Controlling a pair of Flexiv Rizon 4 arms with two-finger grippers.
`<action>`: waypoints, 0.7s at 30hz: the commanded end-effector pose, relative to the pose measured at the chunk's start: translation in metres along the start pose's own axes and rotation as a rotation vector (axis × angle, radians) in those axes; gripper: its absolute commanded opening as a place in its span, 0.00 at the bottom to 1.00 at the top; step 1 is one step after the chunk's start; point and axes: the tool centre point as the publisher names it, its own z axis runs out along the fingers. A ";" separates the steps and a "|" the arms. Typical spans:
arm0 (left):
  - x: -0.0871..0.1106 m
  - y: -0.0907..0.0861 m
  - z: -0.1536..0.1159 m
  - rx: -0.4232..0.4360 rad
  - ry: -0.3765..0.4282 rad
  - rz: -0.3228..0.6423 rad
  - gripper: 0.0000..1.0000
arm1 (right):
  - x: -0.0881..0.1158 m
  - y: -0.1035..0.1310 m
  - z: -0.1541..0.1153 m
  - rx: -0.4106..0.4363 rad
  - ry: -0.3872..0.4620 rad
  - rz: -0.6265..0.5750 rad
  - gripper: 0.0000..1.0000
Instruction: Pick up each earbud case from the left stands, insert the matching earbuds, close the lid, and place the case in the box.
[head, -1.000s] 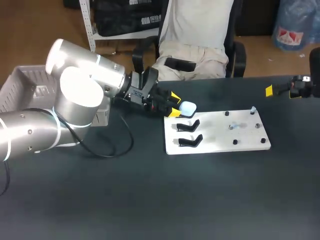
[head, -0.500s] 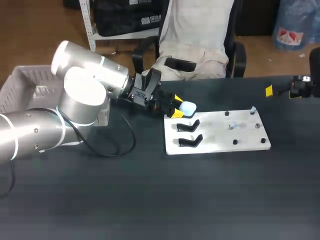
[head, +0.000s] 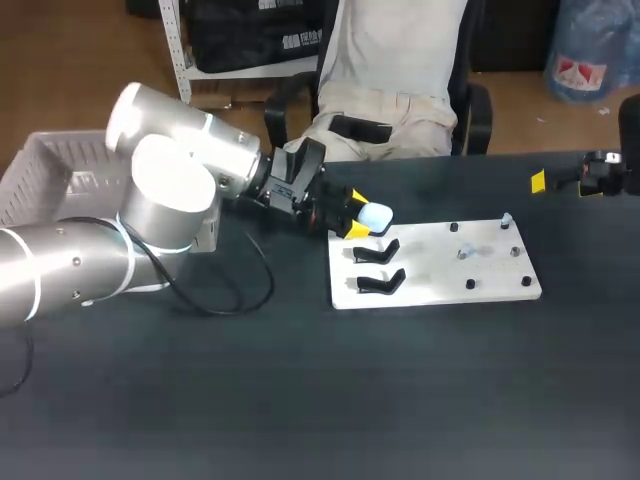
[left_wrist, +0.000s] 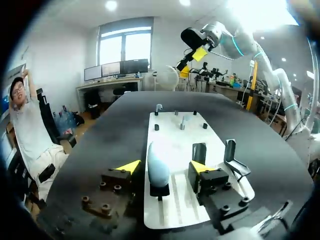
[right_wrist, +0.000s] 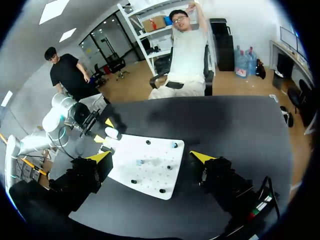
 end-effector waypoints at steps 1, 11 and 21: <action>0.001 -0.001 0.003 -0.009 -0.007 0.003 0.53 | 0.000 0.000 0.000 -0.001 0.000 -0.001 1.00; 0.002 0.000 0.006 -0.004 -0.008 0.002 0.48 | 0.000 0.000 0.000 -0.001 0.000 -0.001 1.00; 0.004 0.003 0.009 -0.008 -0.005 -0.001 0.48 | 0.000 0.000 0.000 -0.001 0.000 -0.001 1.00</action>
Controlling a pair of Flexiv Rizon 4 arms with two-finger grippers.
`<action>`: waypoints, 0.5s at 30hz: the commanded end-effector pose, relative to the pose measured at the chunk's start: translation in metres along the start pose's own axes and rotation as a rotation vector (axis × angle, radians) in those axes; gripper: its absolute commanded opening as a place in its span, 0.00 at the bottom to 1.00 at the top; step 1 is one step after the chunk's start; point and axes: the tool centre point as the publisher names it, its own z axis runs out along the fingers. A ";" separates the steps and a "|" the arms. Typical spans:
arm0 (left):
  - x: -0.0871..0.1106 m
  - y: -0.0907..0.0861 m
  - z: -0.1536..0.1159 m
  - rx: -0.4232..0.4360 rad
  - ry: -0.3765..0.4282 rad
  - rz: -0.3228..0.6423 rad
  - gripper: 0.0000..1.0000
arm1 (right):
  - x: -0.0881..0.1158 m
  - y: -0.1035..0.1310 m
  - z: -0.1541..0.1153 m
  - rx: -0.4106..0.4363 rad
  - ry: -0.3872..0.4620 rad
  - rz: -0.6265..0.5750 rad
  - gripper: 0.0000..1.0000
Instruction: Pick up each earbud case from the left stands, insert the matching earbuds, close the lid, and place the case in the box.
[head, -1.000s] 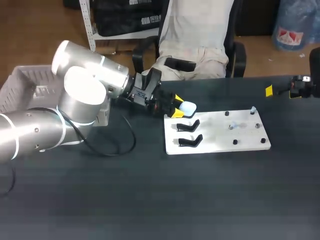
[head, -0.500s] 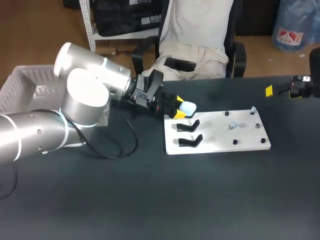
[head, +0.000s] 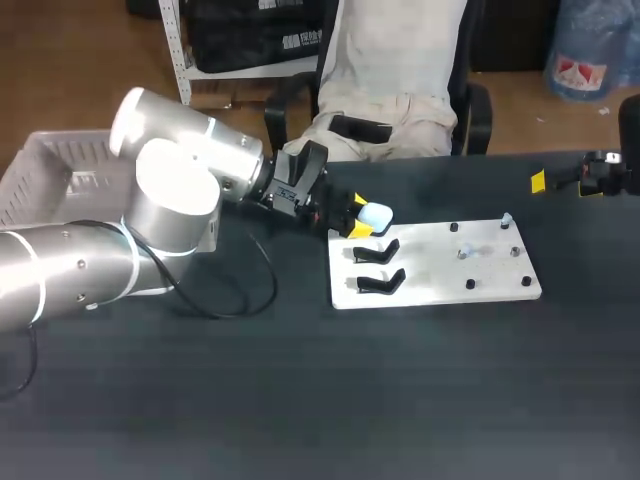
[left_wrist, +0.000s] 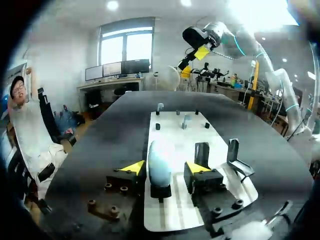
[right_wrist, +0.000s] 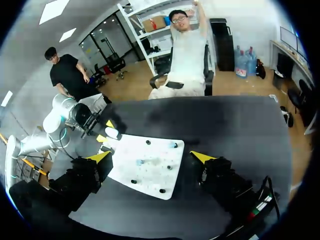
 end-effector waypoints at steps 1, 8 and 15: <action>0.001 0.002 0.003 -0.002 -0.003 0.005 0.48 | 0.000 0.000 0.000 -0.001 0.000 -0.001 1.00; 0.002 0.004 0.006 -0.008 -0.004 0.005 0.46 | 0.000 0.000 0.000 -0.001 0.000 -0.001 1.00; 0.004 0.006 0.008 -0.014 -0.001 0.014 0.34 | 0.000 0.000 0.000 -0.001 0.000 -0.001 1.00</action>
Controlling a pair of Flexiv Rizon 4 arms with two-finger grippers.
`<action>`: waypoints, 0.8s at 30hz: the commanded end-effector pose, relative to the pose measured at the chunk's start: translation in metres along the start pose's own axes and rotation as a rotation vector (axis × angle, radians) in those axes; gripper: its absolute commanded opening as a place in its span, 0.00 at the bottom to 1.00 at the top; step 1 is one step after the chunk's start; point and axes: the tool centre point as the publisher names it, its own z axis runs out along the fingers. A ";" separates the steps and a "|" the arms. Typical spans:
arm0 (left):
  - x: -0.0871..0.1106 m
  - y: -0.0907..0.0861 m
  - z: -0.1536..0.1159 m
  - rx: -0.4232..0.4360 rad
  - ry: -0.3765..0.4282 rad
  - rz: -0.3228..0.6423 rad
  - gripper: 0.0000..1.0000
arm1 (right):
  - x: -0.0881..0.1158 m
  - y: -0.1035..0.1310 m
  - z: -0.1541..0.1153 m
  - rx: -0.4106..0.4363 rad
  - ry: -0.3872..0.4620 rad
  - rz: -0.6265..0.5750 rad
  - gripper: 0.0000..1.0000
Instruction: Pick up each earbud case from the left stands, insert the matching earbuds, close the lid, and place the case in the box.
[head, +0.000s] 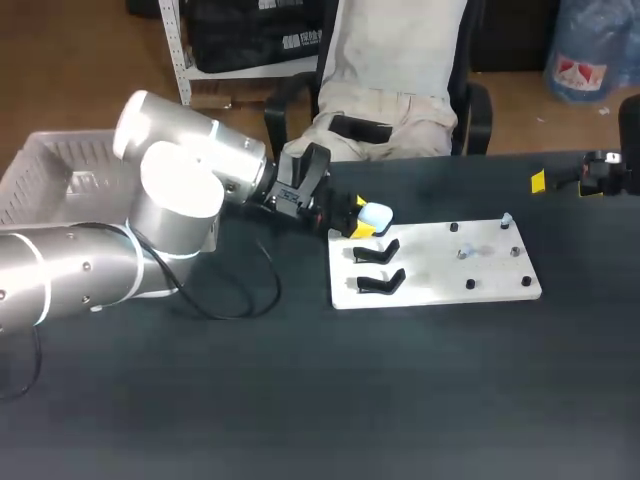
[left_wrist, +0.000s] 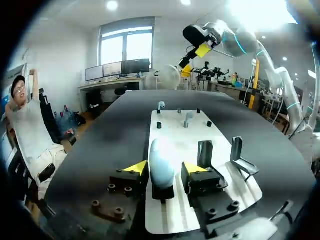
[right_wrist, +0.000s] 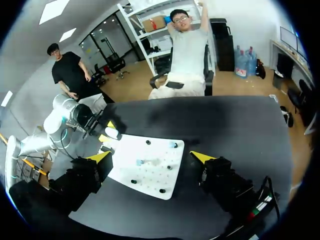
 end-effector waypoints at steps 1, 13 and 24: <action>0.000 0.004 0.002 -0.006 -0.007 0.004 0.30 | 0.000 0.000 0.000 -0.001 0.000 -0.001 1.00; -0.016 -0.005 -0.022 -0.021 -0.062 0.034 0.00 | 0.000 0.000 0.000 -0.001 0.000 -0.001 1.00; -0.048 -0.044 -0.032 -0.158 -0.200 0.005 0.00 | 0.000 0.000 0.000 -0.001 0.000 -0.001 1.00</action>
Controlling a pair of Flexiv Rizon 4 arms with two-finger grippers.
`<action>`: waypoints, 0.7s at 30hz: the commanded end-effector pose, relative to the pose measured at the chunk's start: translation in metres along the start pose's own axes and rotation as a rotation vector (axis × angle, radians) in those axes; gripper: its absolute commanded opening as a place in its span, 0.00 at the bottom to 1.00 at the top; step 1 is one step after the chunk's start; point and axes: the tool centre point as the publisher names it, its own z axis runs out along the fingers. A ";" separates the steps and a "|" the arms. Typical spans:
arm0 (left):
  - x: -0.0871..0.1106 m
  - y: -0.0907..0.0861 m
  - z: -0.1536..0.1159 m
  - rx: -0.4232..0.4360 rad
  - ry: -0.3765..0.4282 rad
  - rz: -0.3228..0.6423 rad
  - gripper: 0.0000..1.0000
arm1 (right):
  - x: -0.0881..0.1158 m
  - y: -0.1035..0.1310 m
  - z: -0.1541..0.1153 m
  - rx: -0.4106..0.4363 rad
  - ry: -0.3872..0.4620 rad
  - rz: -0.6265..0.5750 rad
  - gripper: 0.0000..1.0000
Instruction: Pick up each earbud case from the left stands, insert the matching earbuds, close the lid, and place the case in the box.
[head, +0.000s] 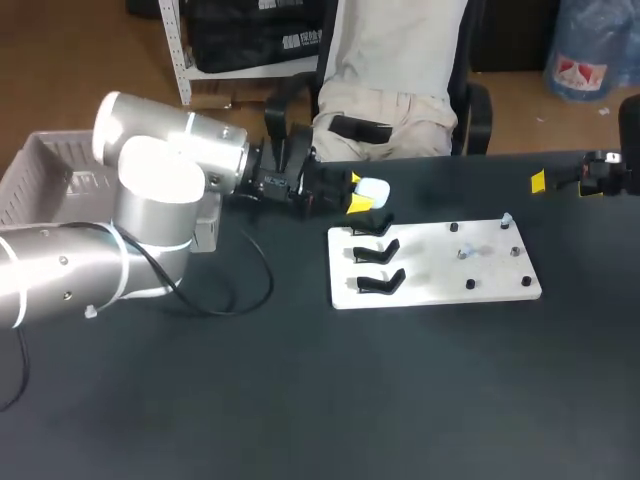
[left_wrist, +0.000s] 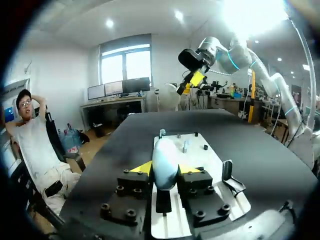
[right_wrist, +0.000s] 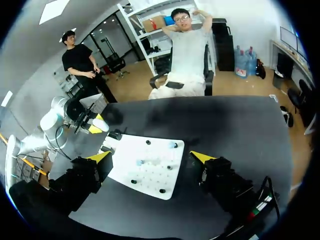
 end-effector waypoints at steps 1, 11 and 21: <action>-0.006 -0.042 -0.004 -0.138 -0.039 -0.032 0.00 | 0.000 0.000 0.000 -0.001 0.000 -0.001 1.00; -0.029 -0.057 -0.005 -0.170 -0.131 -0.021 0.00 | 0.000 0.000 0.000 -0.001 0.000 -0.001 1.00; -0.039 -0.059 -0.008 -0.173 -0.148 -0.022 0.00 | 0.000 0.000 0.000 -0.001 0.000 -0.001 1.00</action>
